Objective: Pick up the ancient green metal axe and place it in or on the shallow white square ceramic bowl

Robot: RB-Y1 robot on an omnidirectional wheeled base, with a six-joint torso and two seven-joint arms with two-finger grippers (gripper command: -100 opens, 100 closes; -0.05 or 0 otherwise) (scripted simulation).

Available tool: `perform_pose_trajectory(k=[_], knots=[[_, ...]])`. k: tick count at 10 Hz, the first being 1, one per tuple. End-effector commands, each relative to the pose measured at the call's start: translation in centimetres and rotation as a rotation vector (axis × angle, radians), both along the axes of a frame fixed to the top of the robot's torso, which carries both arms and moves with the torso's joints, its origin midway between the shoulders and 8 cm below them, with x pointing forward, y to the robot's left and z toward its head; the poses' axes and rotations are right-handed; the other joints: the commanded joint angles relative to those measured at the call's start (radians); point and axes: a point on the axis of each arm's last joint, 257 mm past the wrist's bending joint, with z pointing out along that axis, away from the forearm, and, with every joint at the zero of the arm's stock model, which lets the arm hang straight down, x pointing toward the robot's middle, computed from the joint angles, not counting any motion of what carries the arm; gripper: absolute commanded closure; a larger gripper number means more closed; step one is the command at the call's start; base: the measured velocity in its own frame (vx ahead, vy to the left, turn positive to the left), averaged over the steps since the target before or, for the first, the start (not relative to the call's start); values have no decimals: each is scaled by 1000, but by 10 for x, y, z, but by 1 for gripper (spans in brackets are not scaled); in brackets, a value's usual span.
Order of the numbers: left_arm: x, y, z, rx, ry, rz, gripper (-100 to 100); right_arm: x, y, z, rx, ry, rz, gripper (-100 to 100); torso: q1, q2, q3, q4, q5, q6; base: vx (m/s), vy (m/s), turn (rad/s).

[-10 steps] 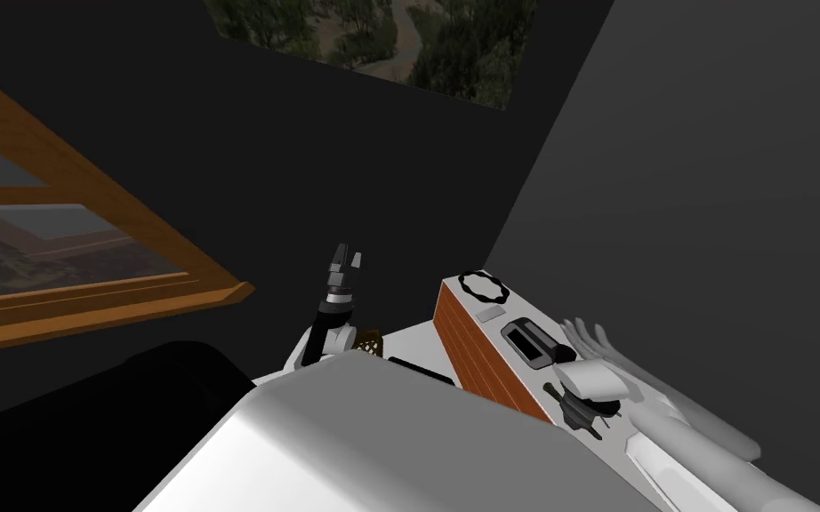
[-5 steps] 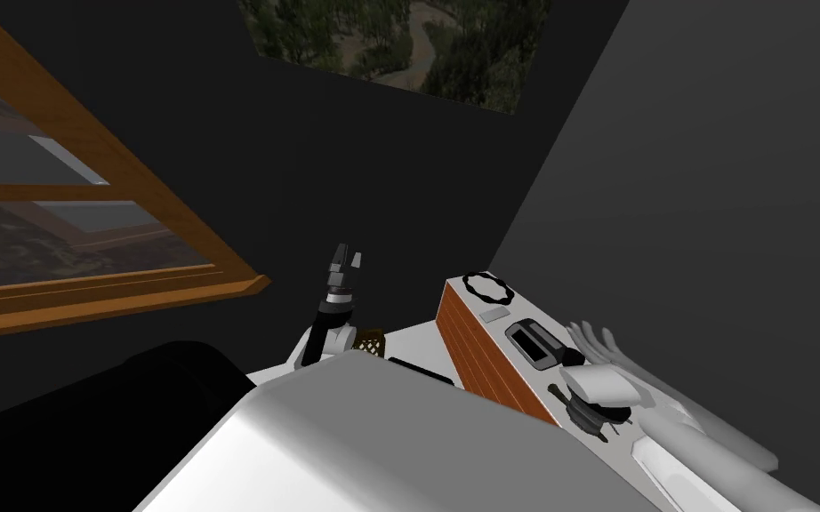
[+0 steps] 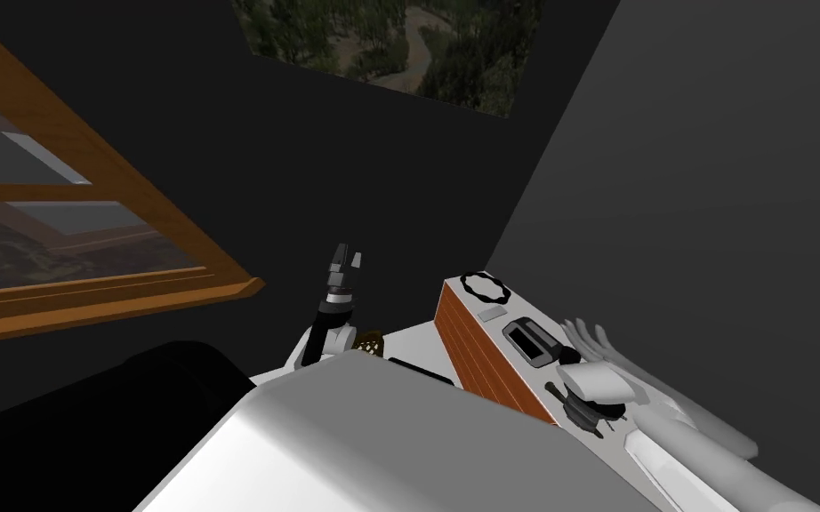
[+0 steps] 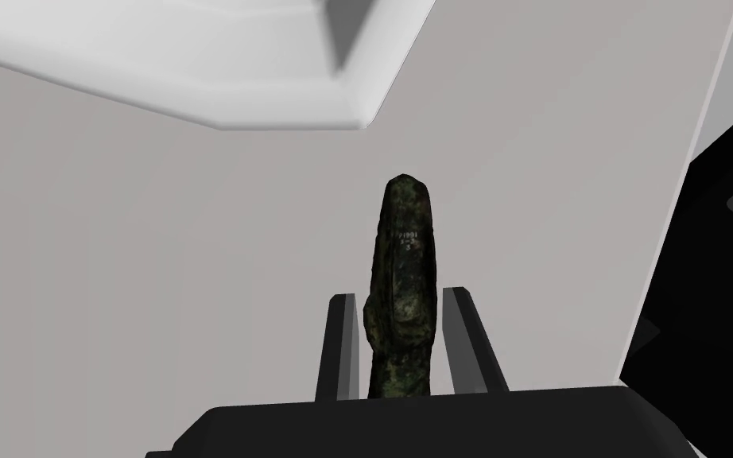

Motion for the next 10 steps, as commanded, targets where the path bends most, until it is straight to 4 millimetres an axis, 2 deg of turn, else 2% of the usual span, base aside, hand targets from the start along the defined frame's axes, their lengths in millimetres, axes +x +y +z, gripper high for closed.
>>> perform_pose_trajectory(k=[1,2,5,6,10], knots=[[0,0,0,0,0,0,0,7,16,1,-1,12,36,100,0,0,0,0,0,0,102,-26,-354],[0,0,0,0,0,0,0,8,19,1,3,9,42,100,-1,-2,-1,-1,0,1,68,-11,-116],[0,0,0,0,0,0,0,24,58,5,0,20,125,100,-2,-2,-1,-1,0,0,80,-38,-252],[0,0,0,0,0,0,0,26,62,6,6,15,133,100,-2,-3,-2,-1,-1,-1,71,-20,-118],[0,0,0,0,0,0,0,41,103,14,2,11,220,100,-2,-1,-1,0,-1,-2,61,-29,-200]])
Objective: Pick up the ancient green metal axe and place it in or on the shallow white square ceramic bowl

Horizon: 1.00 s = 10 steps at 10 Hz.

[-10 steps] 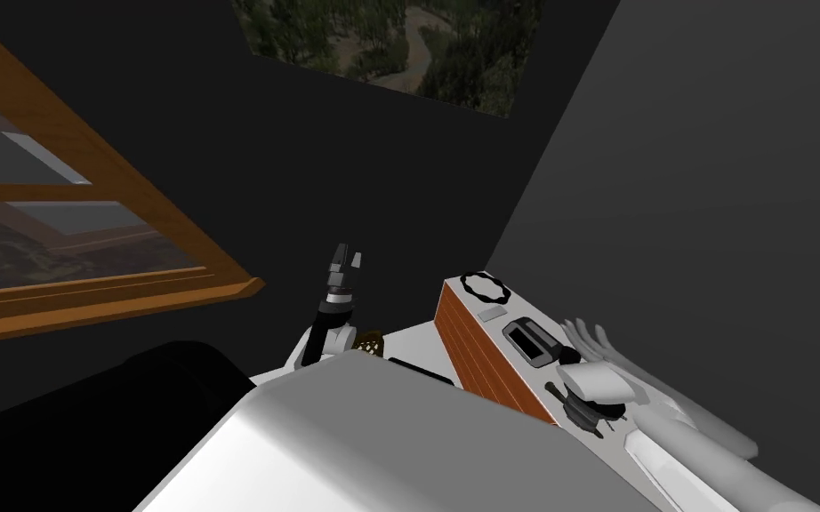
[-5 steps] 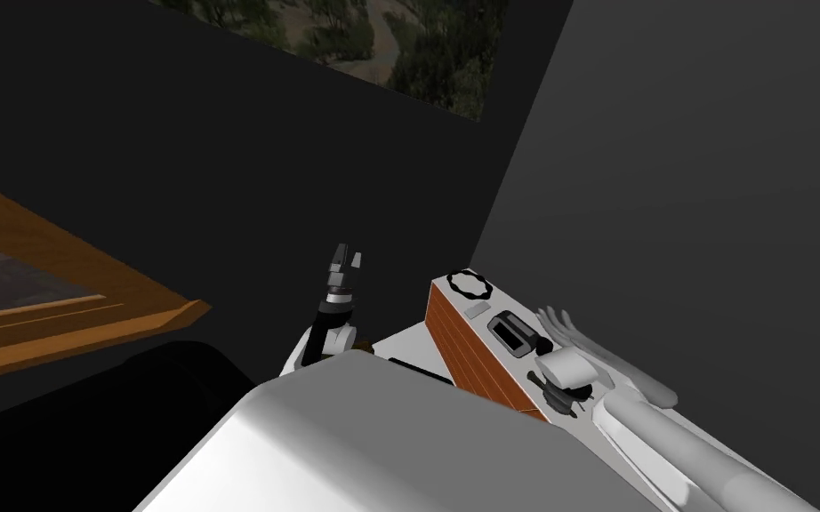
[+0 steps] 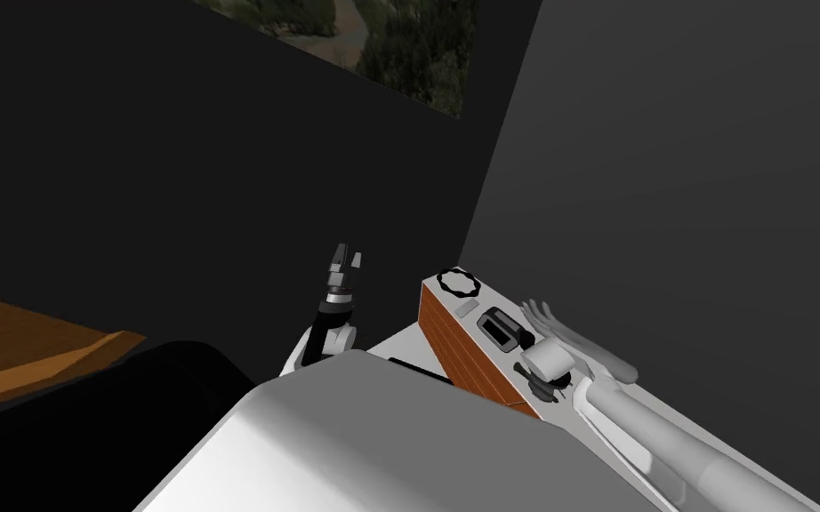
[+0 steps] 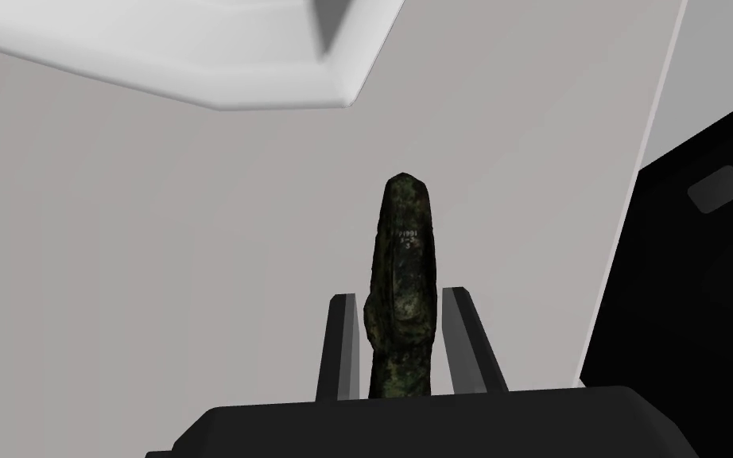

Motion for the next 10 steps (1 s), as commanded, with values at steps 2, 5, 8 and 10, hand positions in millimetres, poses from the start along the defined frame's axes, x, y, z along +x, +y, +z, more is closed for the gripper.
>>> perform_pose_trajectory(k=[2,5,8,10], knots=[[0,0,0,0,0,0,0,7,21,6,-1,-7,45,100,0,-1,0,0,0,1,69,-25,-193],[0,0,0,0,0,0,0,12,31,9,-4,-11,67,100,1,1,1,1,0,-1,38,-10,-102],[0,0,0,0,0,0,0,25,6,24,-78,-39,51,100,5,9,5,2,1,0,-77,63,-2],[0,0,0,0,-1,0,0,32,-11,35,-131,-58,37,100,10,16,9,3,3,0,-160,127,-23]])
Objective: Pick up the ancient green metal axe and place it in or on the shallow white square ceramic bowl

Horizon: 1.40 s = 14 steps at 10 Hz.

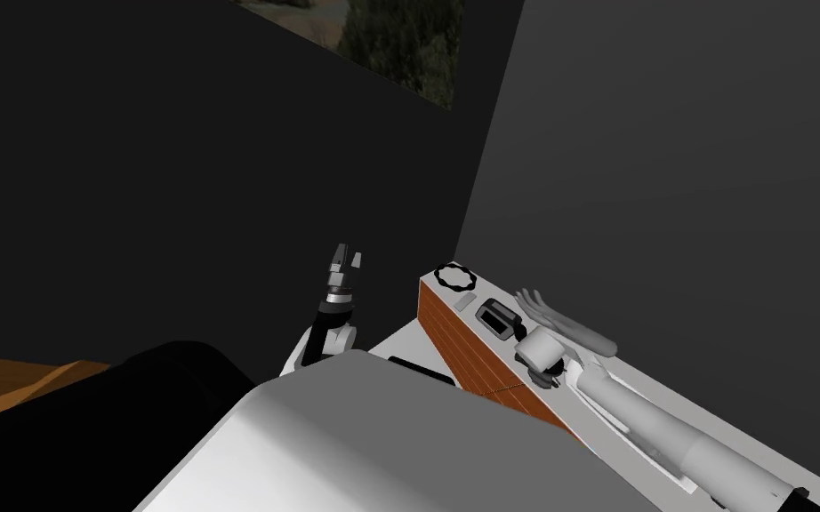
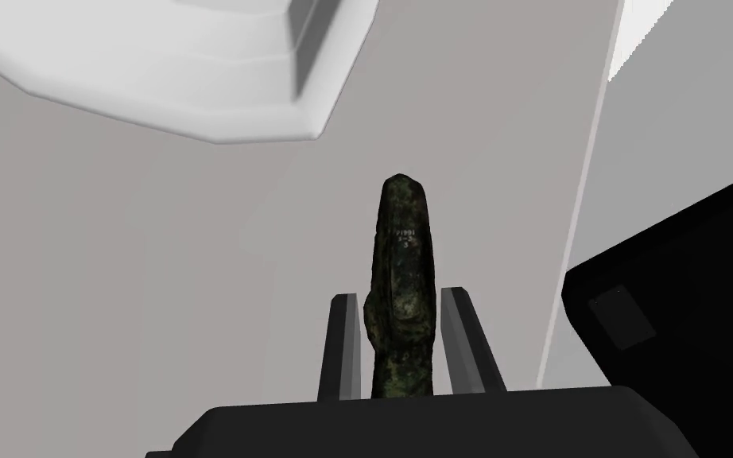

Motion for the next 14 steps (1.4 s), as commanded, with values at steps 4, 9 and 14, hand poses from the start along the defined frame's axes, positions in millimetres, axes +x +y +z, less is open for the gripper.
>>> perform_pose_trajectory(k=[4,9,14], knots=[[0,0,0,0,0,0,0,15,-31,20,-89,-51,-23,100,-6,1,0,0,-1,1,-147,51,-60],[0,0,0,1,0,0,0,76,-43,70,-81,-225,12,100,-23,-7,-3,0,-4,0,-87,-165,-33],[0,0,0,0,0,0,0,93,-44,87,-69,-282,27,-100,-17,-10,-6,-2,-5,0,-13,-155,6]])
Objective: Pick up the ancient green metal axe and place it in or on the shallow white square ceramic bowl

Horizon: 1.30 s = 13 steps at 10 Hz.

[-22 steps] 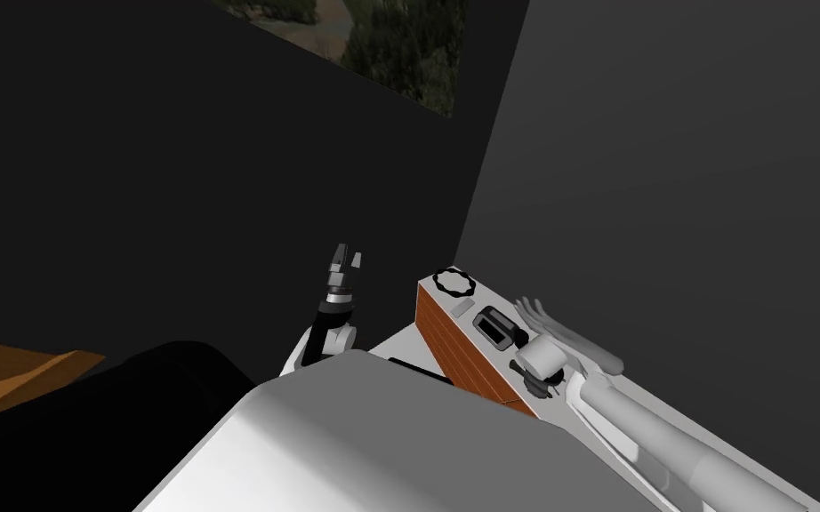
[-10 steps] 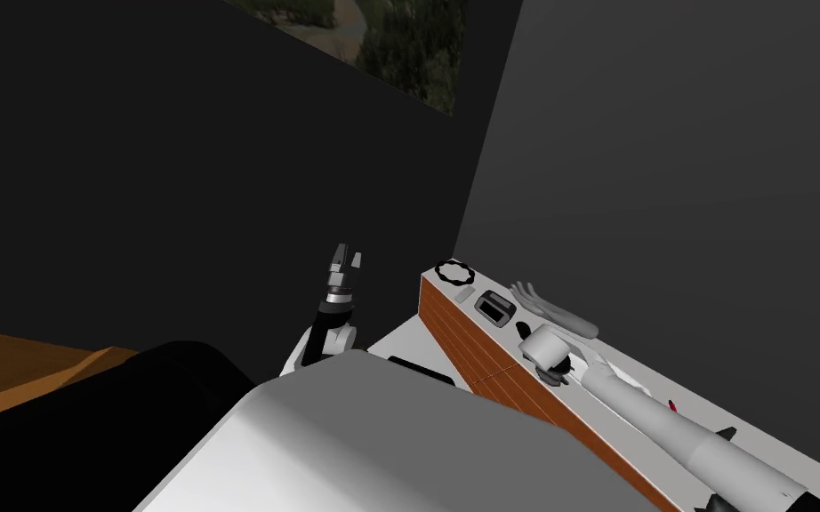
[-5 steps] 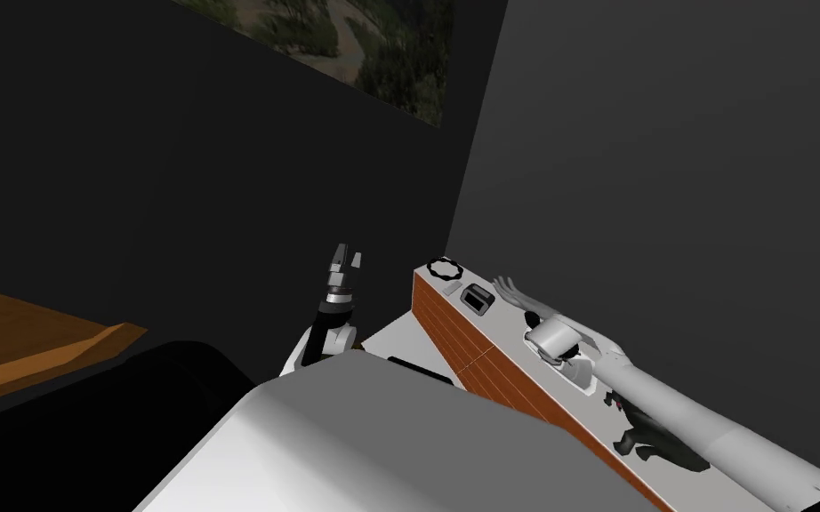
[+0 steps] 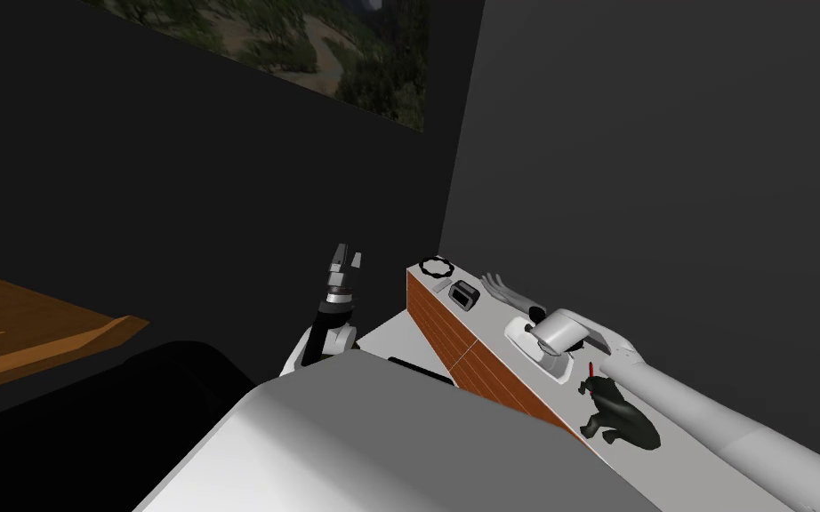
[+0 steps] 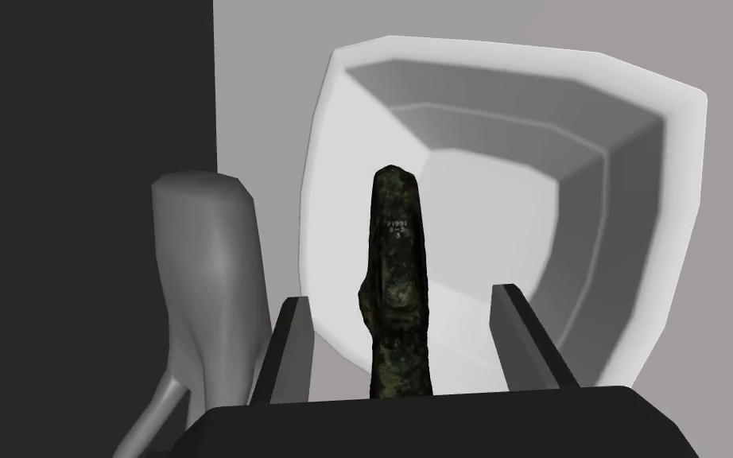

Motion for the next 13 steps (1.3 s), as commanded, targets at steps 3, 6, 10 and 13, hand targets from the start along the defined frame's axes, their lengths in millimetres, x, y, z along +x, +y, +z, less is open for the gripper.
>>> perform_pose_trajectory(k=[3,6,10,13], knots=[[0,0,0,0,0,0,0,0,0,0,0,0,0,-100,3,0,0,0,1,0,0,-3,0],[0,0,0,0,0,0,0,-5,-38,5,-28,-62,-75,-100,3,-1,0,0,1,0,11,37,36],[0,0,0,0,0,0,0,35,-48,33,-42,-246,-57,-100,5,-1,-1,0,1,0,15,49,6],[0,0,0,0,0,0,0,49,-54,50,-87,-321,-36,-100,2,0,0,0,1,0,-4,-7,2]])
